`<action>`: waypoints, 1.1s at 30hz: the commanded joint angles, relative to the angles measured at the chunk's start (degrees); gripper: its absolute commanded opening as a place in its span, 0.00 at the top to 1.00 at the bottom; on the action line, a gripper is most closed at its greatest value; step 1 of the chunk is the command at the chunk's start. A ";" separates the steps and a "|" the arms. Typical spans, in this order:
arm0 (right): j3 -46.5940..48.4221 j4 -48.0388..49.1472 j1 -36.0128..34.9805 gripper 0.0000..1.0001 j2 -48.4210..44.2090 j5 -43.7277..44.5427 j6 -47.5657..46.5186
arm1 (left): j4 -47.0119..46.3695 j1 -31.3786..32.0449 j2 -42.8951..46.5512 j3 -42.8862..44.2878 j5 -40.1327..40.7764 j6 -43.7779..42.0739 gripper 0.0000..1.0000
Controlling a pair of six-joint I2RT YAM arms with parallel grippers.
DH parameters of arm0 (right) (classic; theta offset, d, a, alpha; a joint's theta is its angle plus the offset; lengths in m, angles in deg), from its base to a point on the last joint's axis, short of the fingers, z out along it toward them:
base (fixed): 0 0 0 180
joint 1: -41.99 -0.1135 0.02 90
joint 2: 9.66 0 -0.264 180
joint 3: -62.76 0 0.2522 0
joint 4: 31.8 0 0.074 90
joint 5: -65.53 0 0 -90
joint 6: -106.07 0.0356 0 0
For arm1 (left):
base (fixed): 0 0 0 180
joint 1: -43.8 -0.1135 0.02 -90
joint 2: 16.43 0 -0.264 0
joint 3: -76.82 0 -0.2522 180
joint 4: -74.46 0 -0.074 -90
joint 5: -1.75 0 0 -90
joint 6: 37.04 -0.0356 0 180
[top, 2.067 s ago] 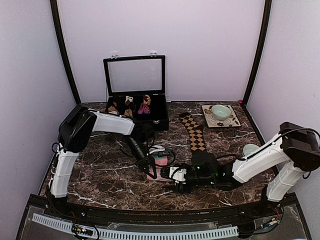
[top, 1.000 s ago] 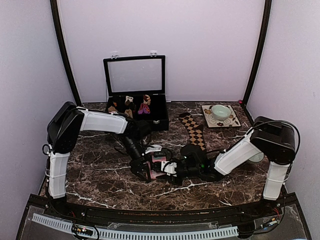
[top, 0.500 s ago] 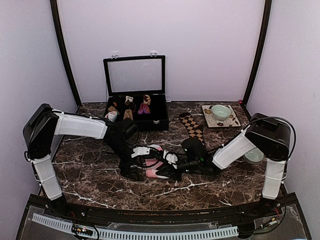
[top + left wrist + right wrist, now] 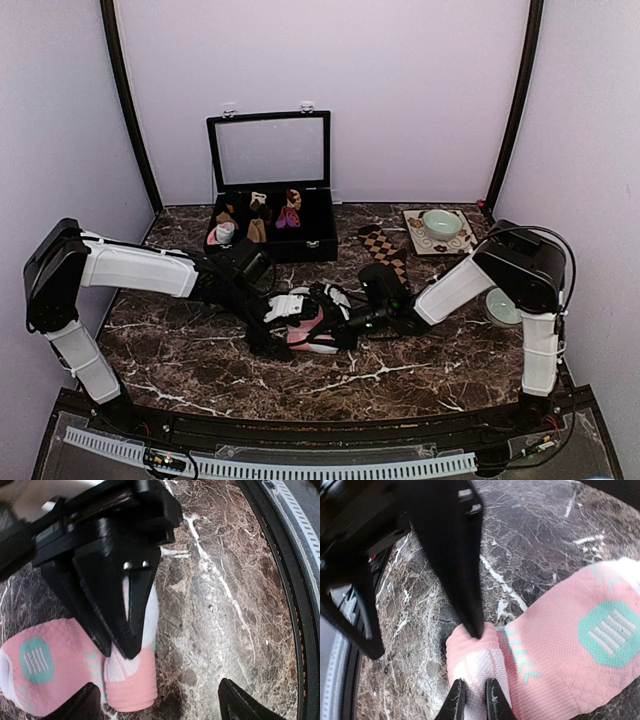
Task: Roll the socks
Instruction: Roll the sock at the center of the board.
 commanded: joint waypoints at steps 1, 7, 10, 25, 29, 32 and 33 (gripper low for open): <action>-2.95 -16.76 0.60 0.98 6.65 2.16 7.07 | -2.98 1.92 1.32 -0.75 0.01 -0.40 0.17; -2.30 -17.98 0.84 0.99 7.84 2.54 10.48 | -7.09 3.09 0.08 -2.80 5.46 -0.97 0.19; -1.33 -19.38 0.86 1.00 7.98 2.23 12.26 | -9.05 3.26 -0.82 -3.09 7.82 -1.06 0.20; 1.89 -24.82 0.84 1.00 7.98 1.54 20.13 | -9.75 3.63 -7.27 0.43 12.43 -1.37 0.45; 3.50 -27.63 0.86 1.00 7.95 2.28 20.47 | -8.95 3.70 -7.44 1.22 12.18 -1.15 0.40; 4.71 -30.07 0.86 1.00 8.71 2.85 19.92 | -8.36 3.80 -6.85 1.43 11.76 -1.36 0.34; 4.96 -30.37 0.84 1.00 8.97 2.85 19.96 | -8.28 3.90 -6.50 1.36 11.61 -1.45 0.33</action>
